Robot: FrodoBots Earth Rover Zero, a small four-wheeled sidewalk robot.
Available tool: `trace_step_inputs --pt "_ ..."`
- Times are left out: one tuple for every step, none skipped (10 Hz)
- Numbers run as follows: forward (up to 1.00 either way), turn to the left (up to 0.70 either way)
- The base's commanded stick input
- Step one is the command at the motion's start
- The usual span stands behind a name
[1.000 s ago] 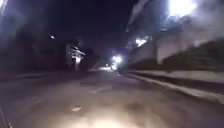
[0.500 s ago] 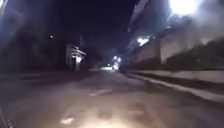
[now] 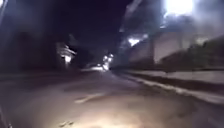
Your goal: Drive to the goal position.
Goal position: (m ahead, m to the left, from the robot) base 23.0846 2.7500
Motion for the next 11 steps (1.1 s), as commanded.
trace_step_inputs --pt "0.7 0.0" --pt "0.7 0.0" --pt "0.7 0.0" --pt "0.7 0.0" --pt "0.7 0.0" --pt "0.7 0.0" --pt "0.7 0.0" --pt "0.7 0.0" --pt "0.7 0.0" --pt "0.7 0.0" --pt "0.7 0.0"
